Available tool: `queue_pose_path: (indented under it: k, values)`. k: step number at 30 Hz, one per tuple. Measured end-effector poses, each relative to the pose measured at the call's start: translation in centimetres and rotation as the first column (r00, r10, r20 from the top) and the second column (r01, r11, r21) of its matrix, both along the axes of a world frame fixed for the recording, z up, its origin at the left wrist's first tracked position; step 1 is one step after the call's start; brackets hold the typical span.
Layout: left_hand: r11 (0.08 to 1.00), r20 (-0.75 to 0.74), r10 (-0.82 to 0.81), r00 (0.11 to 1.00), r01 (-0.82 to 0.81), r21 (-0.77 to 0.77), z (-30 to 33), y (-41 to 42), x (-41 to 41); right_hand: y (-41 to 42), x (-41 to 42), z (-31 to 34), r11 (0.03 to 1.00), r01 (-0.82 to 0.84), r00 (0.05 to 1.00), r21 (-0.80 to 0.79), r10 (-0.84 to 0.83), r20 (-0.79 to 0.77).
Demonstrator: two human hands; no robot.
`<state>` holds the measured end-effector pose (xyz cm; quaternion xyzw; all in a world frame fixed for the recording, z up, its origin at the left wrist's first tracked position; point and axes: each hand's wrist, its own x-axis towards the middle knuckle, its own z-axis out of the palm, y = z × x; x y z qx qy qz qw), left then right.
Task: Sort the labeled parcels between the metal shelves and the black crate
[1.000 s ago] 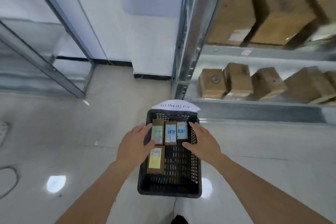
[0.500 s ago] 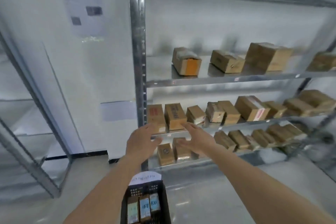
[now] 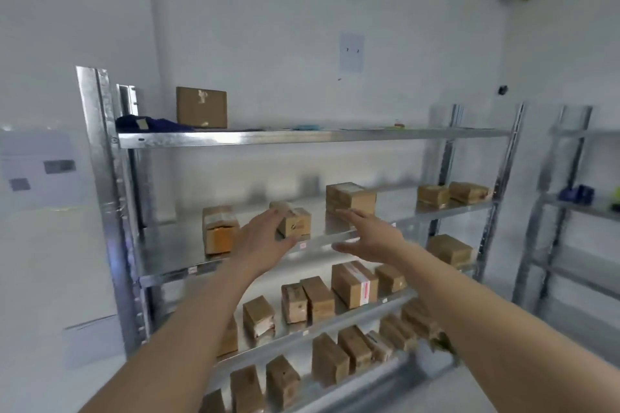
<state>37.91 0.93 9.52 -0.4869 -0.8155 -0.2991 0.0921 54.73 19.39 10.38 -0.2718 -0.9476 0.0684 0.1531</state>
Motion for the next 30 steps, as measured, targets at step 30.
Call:
queue_pose_path:
  k: [30]
  values:
    - [0.967, 0.017, -0.243, 0.97, 0.241, 0.078, 1.5, 56.9, 13.0, 51.3, 19.3, 3.2, 0.953, 0.302, 0.952, 0.037, -0.303, 0.038]
